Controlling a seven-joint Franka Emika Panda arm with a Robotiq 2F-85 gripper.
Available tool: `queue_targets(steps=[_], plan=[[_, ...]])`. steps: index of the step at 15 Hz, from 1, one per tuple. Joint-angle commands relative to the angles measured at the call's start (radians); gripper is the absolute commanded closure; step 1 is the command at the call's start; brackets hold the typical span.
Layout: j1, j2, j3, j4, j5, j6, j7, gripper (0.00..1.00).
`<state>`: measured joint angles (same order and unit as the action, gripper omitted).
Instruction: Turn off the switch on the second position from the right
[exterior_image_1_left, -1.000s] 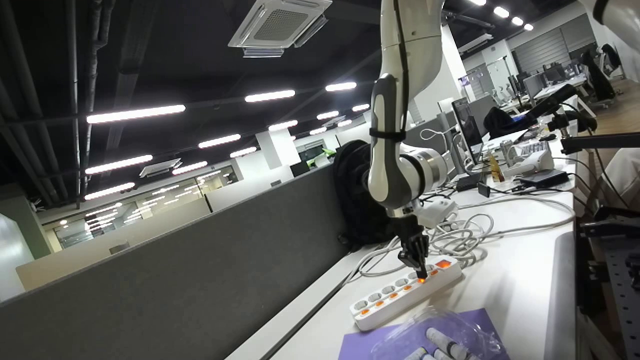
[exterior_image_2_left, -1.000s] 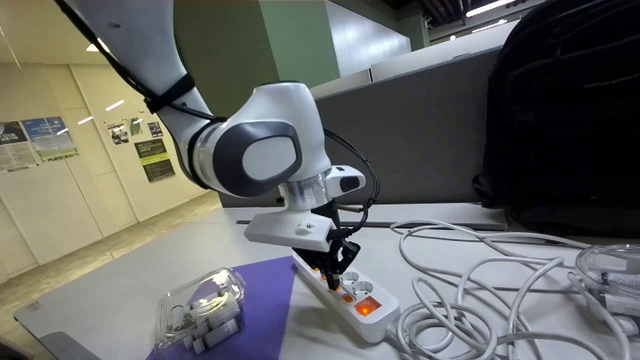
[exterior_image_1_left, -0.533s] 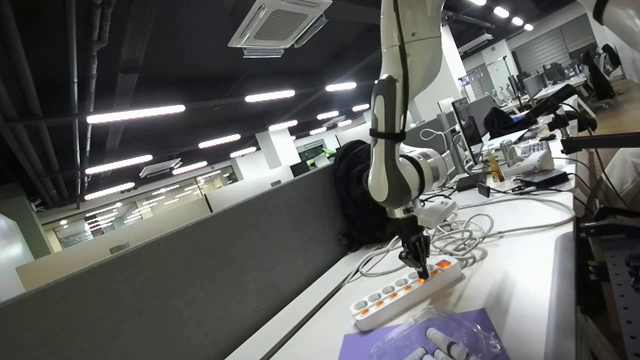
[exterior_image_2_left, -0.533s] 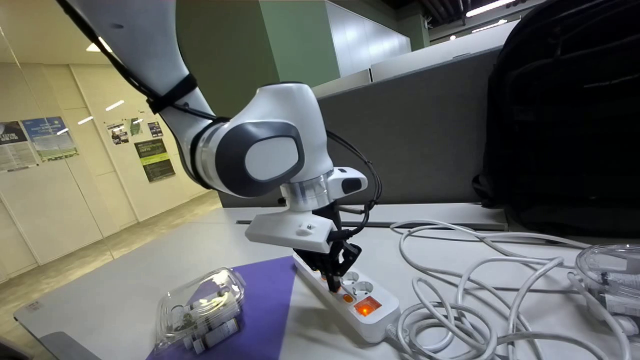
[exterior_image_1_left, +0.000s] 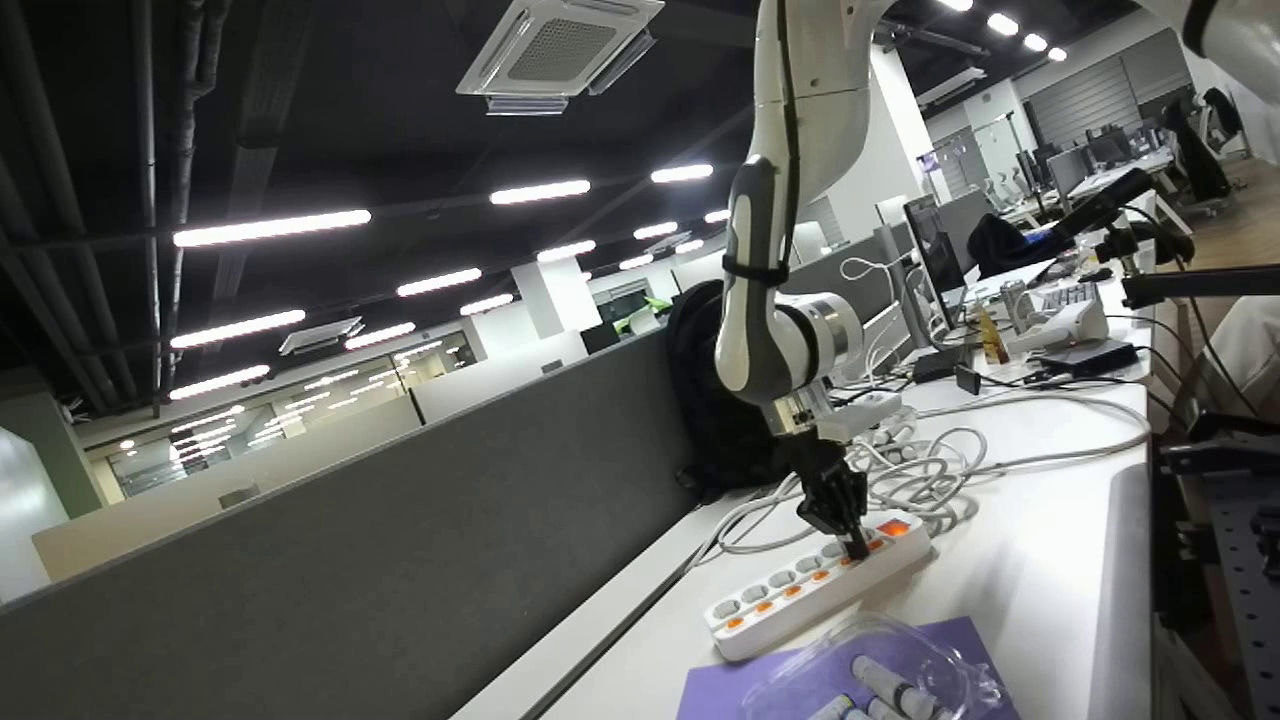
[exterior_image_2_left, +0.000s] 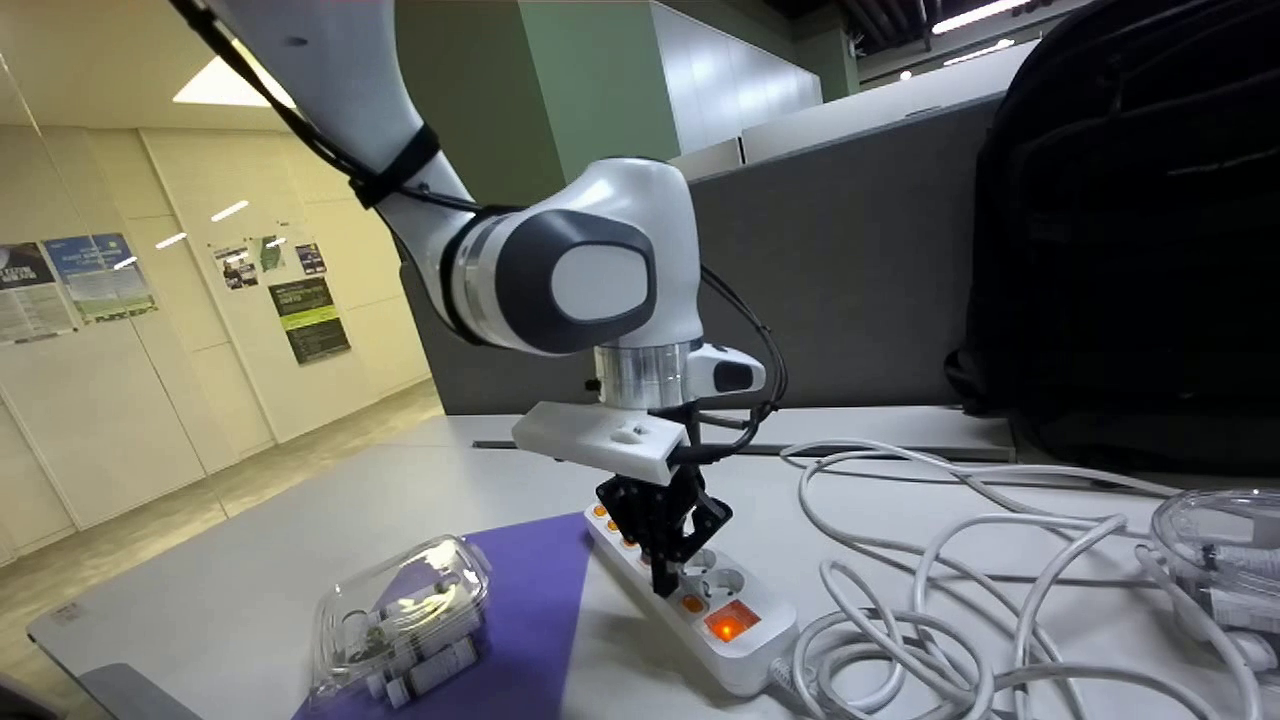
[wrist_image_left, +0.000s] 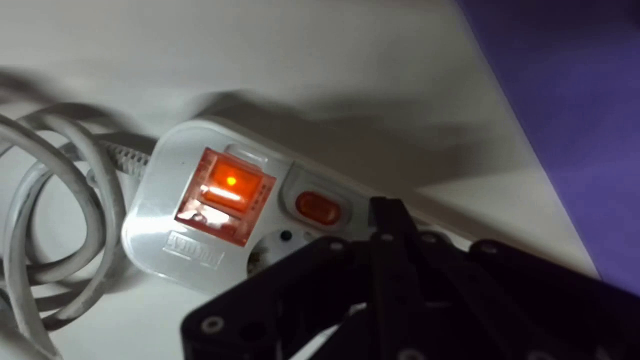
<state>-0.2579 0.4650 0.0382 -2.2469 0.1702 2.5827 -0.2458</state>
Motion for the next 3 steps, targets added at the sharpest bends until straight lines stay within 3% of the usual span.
queue_targets(steps=[1,3], plan=[[0.001,0.063,-0.009,0.082,0.04,-0.133,0.015,1.0],[-0.005,0.051,-0.005,0.087,0.066,-0.142,-0.01,1.0]])
